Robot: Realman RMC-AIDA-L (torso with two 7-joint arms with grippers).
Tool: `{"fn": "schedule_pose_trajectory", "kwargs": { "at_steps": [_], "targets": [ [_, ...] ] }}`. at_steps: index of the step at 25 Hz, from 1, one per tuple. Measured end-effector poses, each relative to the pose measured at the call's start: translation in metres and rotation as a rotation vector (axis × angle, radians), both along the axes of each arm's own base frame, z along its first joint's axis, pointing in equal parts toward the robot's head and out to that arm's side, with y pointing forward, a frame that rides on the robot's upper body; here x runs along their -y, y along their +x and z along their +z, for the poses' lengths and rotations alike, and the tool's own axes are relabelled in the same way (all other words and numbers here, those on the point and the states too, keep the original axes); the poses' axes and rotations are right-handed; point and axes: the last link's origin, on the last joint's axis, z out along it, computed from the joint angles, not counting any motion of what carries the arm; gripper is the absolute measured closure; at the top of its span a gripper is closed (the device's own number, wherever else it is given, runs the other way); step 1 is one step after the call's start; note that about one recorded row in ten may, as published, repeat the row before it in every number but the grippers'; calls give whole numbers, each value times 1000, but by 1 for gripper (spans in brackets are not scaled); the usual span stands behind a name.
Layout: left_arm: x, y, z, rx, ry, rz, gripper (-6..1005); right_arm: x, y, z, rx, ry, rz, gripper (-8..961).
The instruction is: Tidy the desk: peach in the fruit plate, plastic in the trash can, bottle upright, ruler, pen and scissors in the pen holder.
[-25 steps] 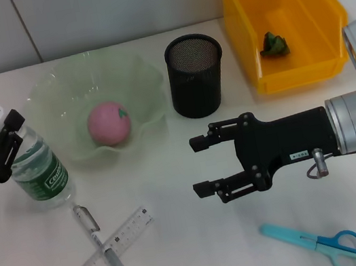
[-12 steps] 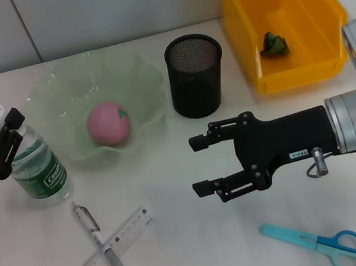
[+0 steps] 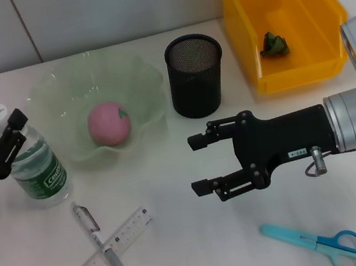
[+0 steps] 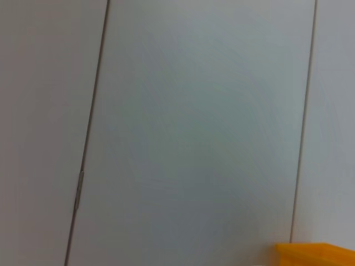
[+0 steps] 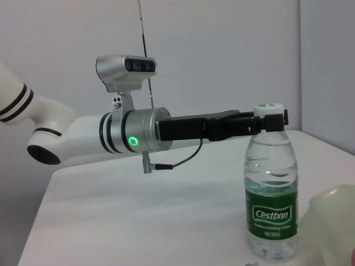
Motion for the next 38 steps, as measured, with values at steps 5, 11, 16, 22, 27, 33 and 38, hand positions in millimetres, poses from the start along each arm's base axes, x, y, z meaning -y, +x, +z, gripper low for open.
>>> {"fn": "schedule_pose_trajectory", "kwargs": {
  "at_steps": [5, 11, 16, 22, 27, 33, 38],
  "targets": [
    [0, 1, 0, -2, -6, -8, 394, 0, 0, 0, -1, -2, -1, 184],
    [0, 1, 0, 10, -11, -4, 342, 0, 0, -1, -1, -3, -1, 184],
    [1, 2, 0, 12, -16, -14, 172, 0, 0, -1, -1, -3, -1, 184],
    [4, 3, 1, 21, -17, -28, 172, 0, 0, 0, -1, -2, 0, 184],
    [12, 3, 9, 57, -35, -55, 173, 0, 0, 0, -3, -6, -7, 185],
    [37, -5, 29, 93, -82, -85, 173, -2, -1, 2, -18, -3, -28, 185],
    [60, -1, 38, 80, -268, -166, 173, -3, -2, 4, -28, -11, -55, 185]
  ]
}}
